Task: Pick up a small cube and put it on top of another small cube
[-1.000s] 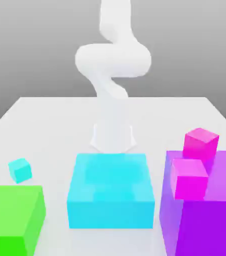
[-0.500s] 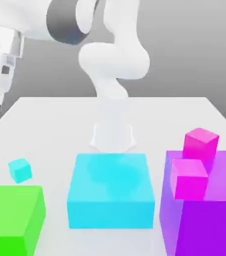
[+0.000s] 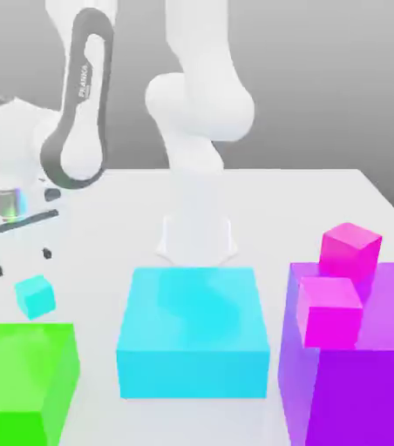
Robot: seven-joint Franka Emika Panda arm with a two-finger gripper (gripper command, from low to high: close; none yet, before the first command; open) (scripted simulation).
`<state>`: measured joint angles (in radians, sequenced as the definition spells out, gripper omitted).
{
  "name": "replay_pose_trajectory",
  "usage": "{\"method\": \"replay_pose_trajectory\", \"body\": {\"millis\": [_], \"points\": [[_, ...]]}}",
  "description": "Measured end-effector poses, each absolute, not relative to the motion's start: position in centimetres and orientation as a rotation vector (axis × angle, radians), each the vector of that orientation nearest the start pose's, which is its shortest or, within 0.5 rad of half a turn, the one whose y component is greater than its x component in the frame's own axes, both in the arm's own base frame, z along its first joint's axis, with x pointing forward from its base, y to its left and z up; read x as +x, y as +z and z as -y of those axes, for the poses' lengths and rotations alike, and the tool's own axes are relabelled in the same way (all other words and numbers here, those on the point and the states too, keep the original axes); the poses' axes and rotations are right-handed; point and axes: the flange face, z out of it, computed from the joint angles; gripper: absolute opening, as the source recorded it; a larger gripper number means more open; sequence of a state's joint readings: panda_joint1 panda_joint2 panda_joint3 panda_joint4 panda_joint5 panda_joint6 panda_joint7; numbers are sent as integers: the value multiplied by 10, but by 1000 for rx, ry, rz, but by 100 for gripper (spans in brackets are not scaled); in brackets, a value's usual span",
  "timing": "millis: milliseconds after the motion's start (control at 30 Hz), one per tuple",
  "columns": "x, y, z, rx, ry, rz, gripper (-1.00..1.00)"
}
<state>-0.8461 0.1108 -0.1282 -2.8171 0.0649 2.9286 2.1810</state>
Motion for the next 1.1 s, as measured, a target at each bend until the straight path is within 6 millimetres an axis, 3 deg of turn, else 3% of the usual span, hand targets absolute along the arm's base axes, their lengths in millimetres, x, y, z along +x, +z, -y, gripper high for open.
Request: {"method": "replay_pose_trajectory", "body": {"millis": [100, 133, 367, 567, 600, 667, 733, 833, 900, 1000, 1100], "points": [[201, 146, 306, 120, -1, -3140, 0], [201, 137, 305, 121, -1, -3140, -100], [201, 136, 305, 121, -3, -3139, -100], [201, 184, 306, 121, -3, -3138, -100], [206, 193, 303, 98, -2, -3137, -100], [233, 214, 298, -42, 0, -3131, -100], [292, 238, 264, -354, 4, -3102, -100], [351, 278, 219, -702, 8, -3029, -100], [386, 306, 175, -948, 11, -2956, -100], [421, 345, 102, -1284, 14, -2821, -100], [437, 380, 28, -1576, 15, -2671, -100]]}}
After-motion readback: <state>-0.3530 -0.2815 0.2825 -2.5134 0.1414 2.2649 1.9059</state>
